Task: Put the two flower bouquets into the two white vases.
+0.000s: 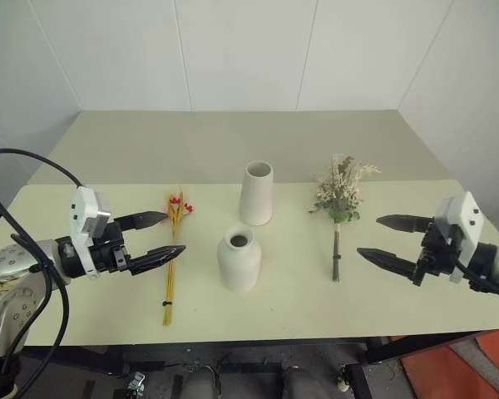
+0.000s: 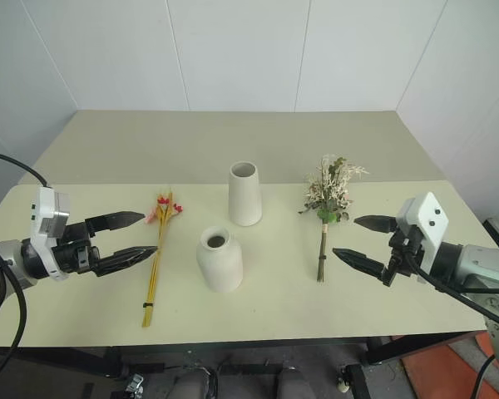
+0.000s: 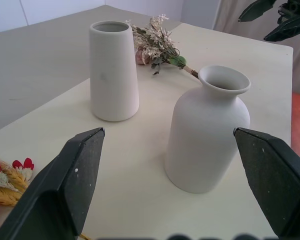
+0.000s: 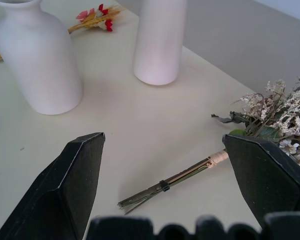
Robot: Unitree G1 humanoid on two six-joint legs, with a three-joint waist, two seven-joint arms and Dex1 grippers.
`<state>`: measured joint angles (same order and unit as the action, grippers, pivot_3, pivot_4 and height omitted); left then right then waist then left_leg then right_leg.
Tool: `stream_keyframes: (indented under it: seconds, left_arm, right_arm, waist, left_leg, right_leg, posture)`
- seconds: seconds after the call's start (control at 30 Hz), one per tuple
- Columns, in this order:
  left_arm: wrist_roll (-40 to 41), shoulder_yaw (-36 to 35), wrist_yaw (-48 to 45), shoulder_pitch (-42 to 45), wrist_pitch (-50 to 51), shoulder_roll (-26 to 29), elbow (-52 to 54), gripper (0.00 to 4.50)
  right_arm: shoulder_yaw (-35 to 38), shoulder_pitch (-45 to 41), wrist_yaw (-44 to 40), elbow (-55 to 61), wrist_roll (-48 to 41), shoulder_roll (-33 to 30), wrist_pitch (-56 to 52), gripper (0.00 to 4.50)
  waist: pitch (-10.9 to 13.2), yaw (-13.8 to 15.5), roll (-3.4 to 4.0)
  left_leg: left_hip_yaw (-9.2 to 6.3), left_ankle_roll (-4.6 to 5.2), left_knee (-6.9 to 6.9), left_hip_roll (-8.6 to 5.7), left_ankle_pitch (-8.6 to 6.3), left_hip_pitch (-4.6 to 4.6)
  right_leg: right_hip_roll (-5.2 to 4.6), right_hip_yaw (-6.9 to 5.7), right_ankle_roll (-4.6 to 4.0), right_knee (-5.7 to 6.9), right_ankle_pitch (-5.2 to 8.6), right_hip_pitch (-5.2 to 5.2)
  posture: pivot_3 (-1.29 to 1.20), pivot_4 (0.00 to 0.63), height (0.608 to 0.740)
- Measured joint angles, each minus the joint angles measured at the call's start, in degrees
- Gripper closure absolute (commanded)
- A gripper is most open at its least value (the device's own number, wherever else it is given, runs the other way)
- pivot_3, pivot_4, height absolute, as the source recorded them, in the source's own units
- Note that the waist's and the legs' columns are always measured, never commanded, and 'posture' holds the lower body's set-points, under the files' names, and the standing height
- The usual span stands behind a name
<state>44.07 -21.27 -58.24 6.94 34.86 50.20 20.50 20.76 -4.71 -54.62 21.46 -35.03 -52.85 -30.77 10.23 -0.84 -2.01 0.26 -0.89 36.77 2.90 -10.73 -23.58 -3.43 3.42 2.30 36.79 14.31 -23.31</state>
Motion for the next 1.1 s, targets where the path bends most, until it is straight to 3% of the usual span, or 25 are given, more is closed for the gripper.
stream_keyframes:
  seconds: [0.4, 0.63, 0.83, 0.9, 1.1]
  left_arm:
    - [0.01, 0.0, -0.45, 0.16, -0.5, 0.0, -0.03, 0.0]
    - [0.08, 1.52, -1.95, 5.17, -1.68, -0.21, -1.21, 0.0]
    - [0.13, 3.0, -2.59, 8.42, -2.14, -0.97, -2.45, 0.0]
    - [0.11, 3.26, -2.63, 8.64, -2.15, -1.11, -2.59, 0.0]
    - [0.06, 3.51, -2.65, 8.58, -2.19, -1.31, -3.04, 0.0]
  right_arm:
    - [-3.14, -3.95, 1.92, -0.94, 0.04, -0.31, -4.32, 0.0]
    - [-13.5, -17.68, 8.88, -5.05, 1.34, -0.4, -18.36, 0.0]
    - [-22.28, -33.32, 20.15, -18.67, 6.64, 6.02, -37.11, 0.0]
    - [-23.23, -36.08, 22.17, -23.03, 7.94, 8.3, -40.3, 0.0]
    - [-24.81, -43.33, 26.12, -35.18, 12.04, 15.01, -43.22, 0.0]
  waist:
    - [0.0, -0.15, 0.0]
    - [0.0, -0.21, 0.0]
    - [0.0, -0.29, -0.01]
    - [0.0, -0.29, -0.01]
    - [0.0, -0.32, -0.01]
  left_leg:
    - [0.0, 0.0, 0.0, 0.0, 0.0, 0.01]
    - [0.02, 0.0, 0.0, -0.01, 0.0, -0.03]
    - [0.01, 0.01, 0.0, -0.03, 0.01, -0.37]
    - [0.01, 0.02, 0.02, -0.06, 0.02, -0.79]
    - [0.01, 0.03, 0.02, -0.06, 0.02, -0.87]
  right_leg:
    - [0.0, 0.01, -0.01, 0.02, 0.0, -0.01]
    - [0.0, 0.02, -0.03, 0.02, -0.02, -0.06]
    - [0.03, 0.04, -0.44, 0.05, -0.3, -0.39]
    - [0.03, 0.08, -0.42, 0.16, -0.34, -0.88]
    - [0.04, 0.08, -0.41, 0.19, -0.36, -0.97]
  posture:
    - [0.0, 0.15, 0.74]
    - [0.0, 0.15, 0.74]
    - [0.0, 0.15, 0.74]
    - [0.0, 0.15, 0.74]
    - [0.0, 0.15, 0.74]
